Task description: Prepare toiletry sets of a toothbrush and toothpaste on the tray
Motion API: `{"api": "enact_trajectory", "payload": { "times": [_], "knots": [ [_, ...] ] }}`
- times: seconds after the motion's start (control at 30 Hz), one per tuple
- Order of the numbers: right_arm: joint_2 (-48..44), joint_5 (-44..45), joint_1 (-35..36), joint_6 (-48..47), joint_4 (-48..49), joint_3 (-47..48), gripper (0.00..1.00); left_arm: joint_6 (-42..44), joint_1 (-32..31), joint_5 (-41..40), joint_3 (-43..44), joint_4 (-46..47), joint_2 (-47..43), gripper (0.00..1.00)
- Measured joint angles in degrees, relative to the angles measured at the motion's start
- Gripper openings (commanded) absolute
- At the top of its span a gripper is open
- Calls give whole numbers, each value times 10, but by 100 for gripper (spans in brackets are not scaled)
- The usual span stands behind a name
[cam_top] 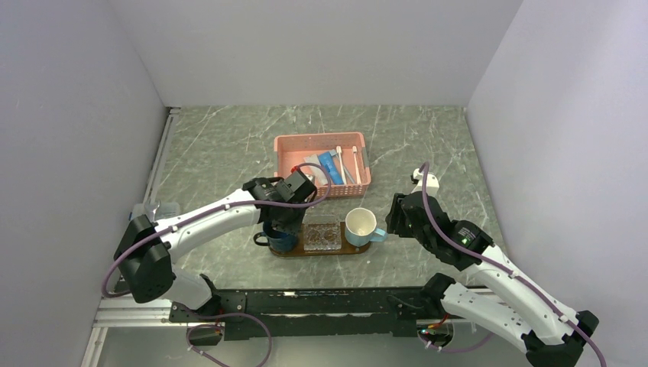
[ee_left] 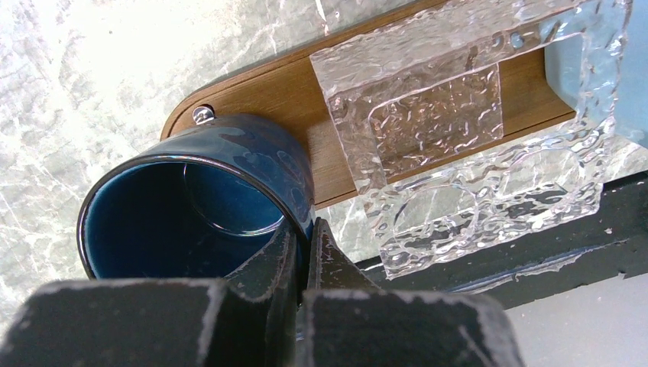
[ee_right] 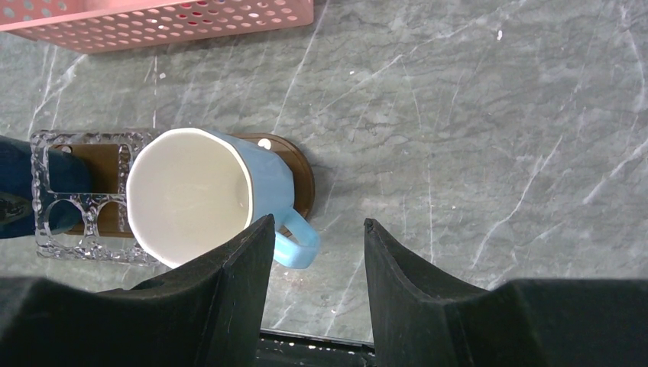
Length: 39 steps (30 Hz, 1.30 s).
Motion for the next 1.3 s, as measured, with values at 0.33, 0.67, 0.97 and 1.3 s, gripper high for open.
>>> {"api": "enact_trajectory", "payload": {
  "times": [0.33,0.67,0.97,1.3],
  "knots": [
    [0,0,0,0,0,0,49,0,-5,-4,-9,11,4,0],
    [0,0,0,0,0,0,49,0,-9,-9,-10,11,5,5],
    [0,0,0,0,0,-1,49,0,-12,-13,-11,15,5,15],
    [0,0,0,0,0,-2,50,0,-15,-16,-12,16,5,23]
  ]
}}
